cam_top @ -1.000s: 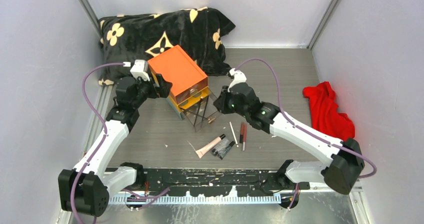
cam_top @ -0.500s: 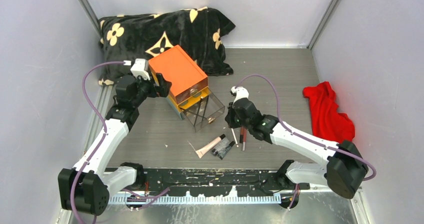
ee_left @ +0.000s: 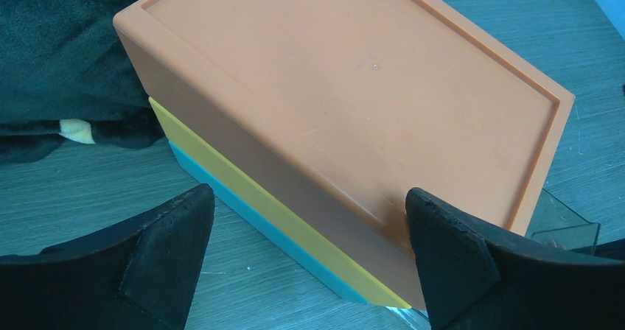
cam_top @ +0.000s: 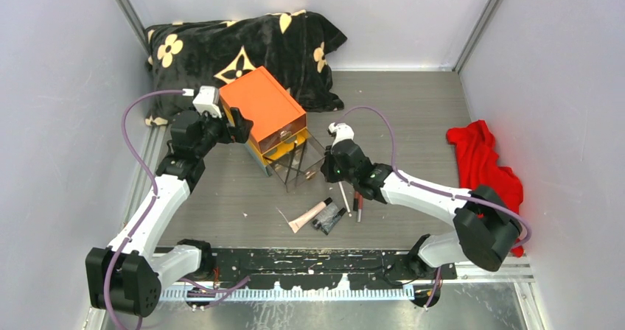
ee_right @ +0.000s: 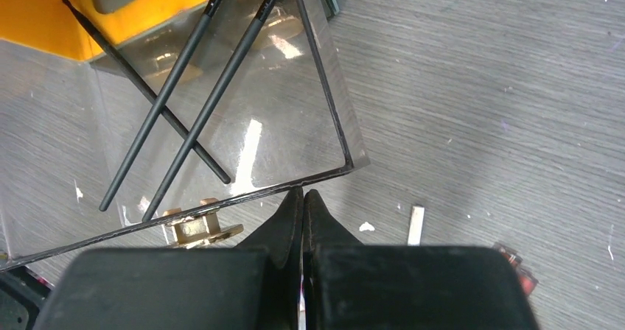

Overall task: Organize the makeup
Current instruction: Close the drawer in the storage box.

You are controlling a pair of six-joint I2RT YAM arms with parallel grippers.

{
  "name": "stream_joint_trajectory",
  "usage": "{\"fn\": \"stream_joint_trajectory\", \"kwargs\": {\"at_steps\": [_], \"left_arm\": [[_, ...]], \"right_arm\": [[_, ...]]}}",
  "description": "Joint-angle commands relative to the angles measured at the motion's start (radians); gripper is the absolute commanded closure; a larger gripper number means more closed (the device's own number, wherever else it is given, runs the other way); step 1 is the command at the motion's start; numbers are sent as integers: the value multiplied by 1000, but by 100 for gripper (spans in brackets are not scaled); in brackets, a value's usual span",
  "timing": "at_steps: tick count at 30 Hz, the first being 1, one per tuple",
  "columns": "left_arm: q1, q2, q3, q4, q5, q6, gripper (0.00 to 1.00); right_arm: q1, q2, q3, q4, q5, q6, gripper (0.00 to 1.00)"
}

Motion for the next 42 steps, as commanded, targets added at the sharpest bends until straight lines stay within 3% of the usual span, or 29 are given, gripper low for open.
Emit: {"fn": "stream_joint_trajectory", "kwargs": {"at_steps": [1, 25, 33, 35, 42], "left_arm": [[7, 18, 10, -79, -16, 35, 0], [7, 28, 11, -78, 5, 31, 0], [7, 43, 9, -72, 5, 30, 0], [7, 45, 10, -72, 6, 29, 0], [7, 47, 13, -72, 2, 30, 0]], "right_arm": [[3, 30, 81, 141, 24, -12, 99], [3, 397, 369, 320, 9, -42, 99], [2, 420, 398, 315, 32, -59, 99], [2, 394, 366, 308, 81, -67, 93], [3, 262, 198, 310, 101, -118, 54]]}}
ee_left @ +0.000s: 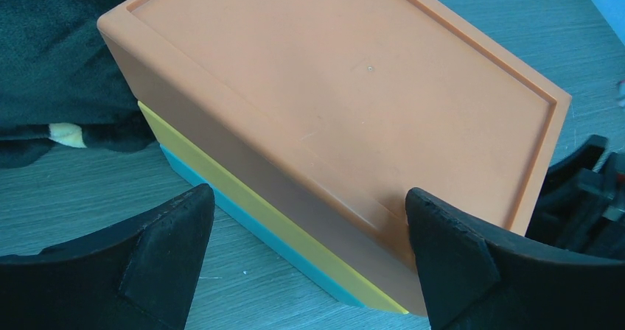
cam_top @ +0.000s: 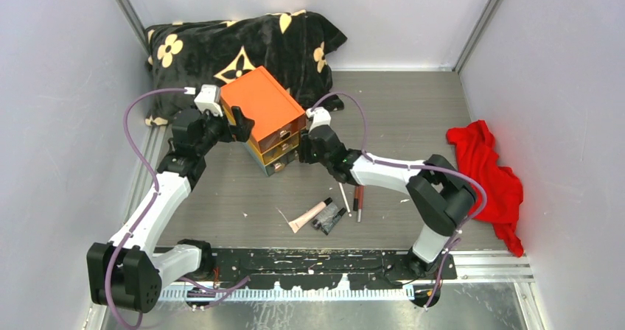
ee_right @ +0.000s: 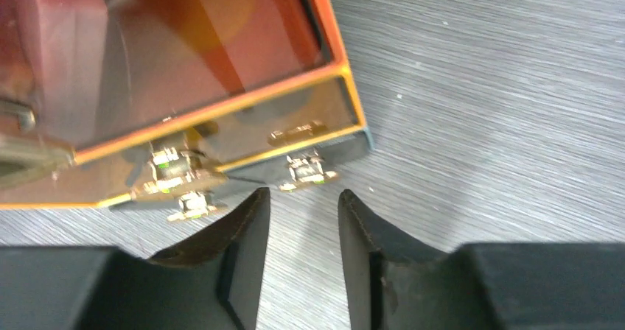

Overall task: Organize the makeup
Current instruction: Close the drawer in the storage box, then open the drawer in the storage box.

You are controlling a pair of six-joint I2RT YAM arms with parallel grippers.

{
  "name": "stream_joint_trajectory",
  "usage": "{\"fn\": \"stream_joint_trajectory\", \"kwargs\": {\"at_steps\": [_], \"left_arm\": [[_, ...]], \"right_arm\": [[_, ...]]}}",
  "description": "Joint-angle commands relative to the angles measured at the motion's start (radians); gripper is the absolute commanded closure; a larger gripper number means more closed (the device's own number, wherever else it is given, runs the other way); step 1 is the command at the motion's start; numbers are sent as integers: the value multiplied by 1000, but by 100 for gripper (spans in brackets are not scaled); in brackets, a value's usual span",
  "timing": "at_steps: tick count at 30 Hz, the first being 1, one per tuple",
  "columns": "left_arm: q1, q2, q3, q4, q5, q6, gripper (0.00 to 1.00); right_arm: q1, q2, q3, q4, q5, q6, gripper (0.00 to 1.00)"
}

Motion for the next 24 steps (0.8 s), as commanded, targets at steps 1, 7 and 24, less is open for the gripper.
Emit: {"fn": "stream_joint_trajectory", "kwargs": {"at_steps": [1, 7, 24], "left_arm": [[6, 22, 1, -82, -14, 33, 0], [7, 30, 2, -75, -16, 30, 0], [7, 70, 2, -53, -17, 28, 0]], "right_arm": [[-3, -116, -72, 72, 38, -61, 51], [-3, -110, -153, 132, -6, -149, 37], [-2, 51, -194, 459, -72, -314, 36]]}}
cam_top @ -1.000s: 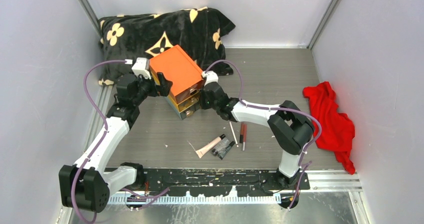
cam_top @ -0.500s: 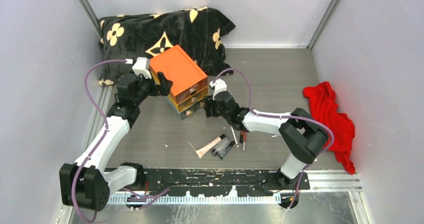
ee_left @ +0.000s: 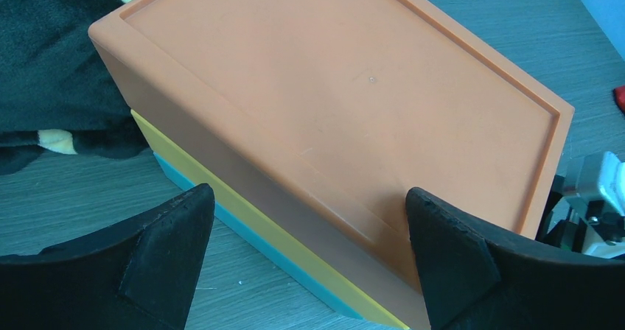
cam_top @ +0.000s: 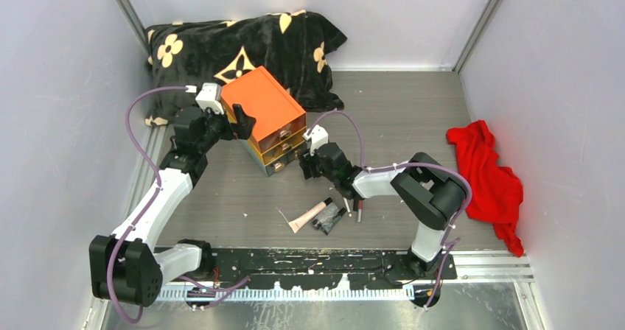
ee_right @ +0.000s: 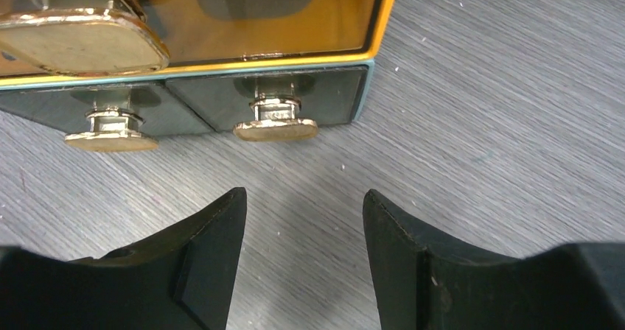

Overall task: Organize the makeup
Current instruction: Open the drawer in the storage box.

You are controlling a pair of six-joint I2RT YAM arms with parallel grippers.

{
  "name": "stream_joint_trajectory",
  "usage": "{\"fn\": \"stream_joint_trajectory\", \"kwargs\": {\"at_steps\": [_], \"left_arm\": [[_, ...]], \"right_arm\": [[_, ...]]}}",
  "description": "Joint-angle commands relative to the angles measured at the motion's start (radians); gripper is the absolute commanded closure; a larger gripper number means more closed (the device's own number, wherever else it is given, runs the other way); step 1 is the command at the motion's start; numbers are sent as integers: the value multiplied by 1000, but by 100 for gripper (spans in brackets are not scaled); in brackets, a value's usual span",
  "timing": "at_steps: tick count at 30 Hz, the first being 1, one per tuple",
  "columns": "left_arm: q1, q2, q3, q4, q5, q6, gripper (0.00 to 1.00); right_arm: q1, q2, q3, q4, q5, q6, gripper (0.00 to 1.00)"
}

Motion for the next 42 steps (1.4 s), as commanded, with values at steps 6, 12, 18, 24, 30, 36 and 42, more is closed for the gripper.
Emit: {"fn": "stream_joint_trajectory", "kwargs": {"at_steps": [6, 12, 18, 24, 30, 36, 42], "left_arm": [[6, 28, -4, -93, -24, 49, 0], [6, 30, -8, -91, -22, 49, 0], [7, 30, -7, -93, -20, 50, 0], [7, 28, -8, -96, -18, 50, 0], [6, 26, -10, -99, -20, 50, 0], [7, 24, -6, -101, -22, 51, 0], [7, 20, -6, -103, -24, 53, 0]], "right_arm": [[-2, 77, 110, 150, -18, -10, 36], [-1, 108, 137, 157, -28, 9, 36], [-1, 140, 158, 155, -31, 18, 38], [-2, 153, 160, 163, -13, 15, 44], [-2, 156, 165, 148, -6, 3, 69], [-2, 125, 139, 134, -6, 3, 81], [-2, 82, 69, 120, -15, 8, 82]]}}
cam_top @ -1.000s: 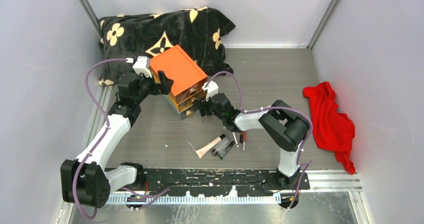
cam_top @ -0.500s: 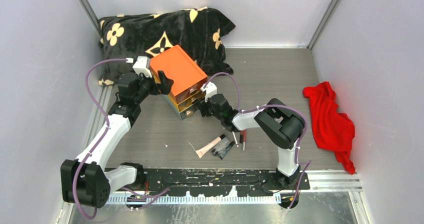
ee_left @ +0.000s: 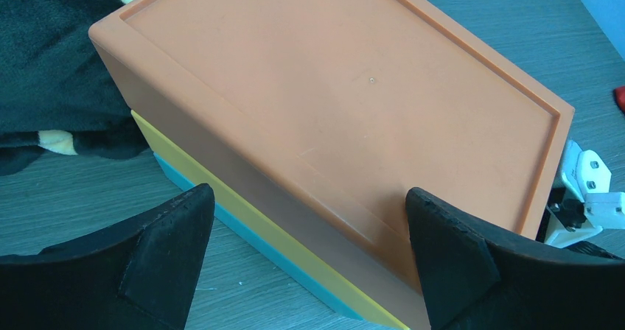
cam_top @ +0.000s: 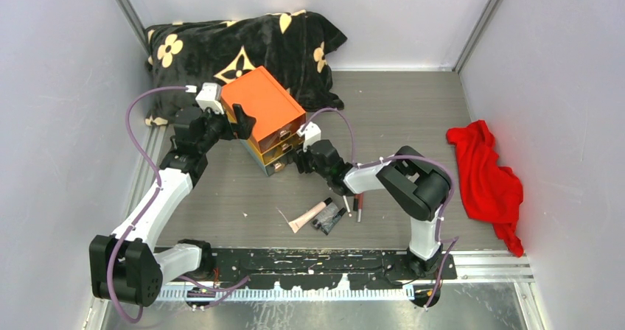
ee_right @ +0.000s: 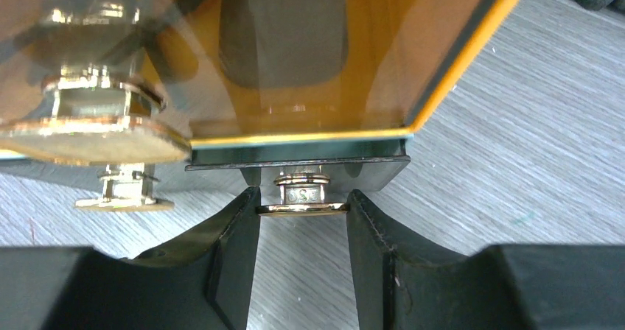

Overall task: Organize the makeup
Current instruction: Open the drawer in the storage box.

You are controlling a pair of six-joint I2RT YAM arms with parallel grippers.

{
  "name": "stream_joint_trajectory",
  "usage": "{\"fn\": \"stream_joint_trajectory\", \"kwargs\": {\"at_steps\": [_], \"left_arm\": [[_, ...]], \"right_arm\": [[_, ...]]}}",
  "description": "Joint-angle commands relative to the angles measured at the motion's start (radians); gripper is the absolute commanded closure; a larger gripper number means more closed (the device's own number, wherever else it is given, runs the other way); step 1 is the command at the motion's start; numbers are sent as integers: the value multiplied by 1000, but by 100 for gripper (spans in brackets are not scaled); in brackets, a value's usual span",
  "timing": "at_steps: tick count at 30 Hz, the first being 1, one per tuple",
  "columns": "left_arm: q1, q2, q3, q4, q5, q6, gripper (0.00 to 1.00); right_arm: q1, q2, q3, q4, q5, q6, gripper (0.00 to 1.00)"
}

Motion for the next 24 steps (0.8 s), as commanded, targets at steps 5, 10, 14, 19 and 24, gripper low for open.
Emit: {"fn": "stream_joint_trajectory", "kwargs": {"at_steps": [5, 10, 14, 19, 24], "left_arm": [[7, 10, -7, -110, -26, 53, 0], [7, 10, -8, -113, -27, 56, 0], [7, 10, -8, -114, -27, 58, 0], [7, 8, -9, -117, -29, 58, 0], [7, 4, -11, -120, -32, 60, 0]], "right_arm": [[-1, -114, -111, 31, 9, 18, 82], [-1, -153, -177, 33, 11, 28, 82], [-2, -191, -236, 41, 16, 42, 81], [0, -236, -297, 44, 22, 58, 81], [1, -276, -348, 33, 29, 69, 81]]}}
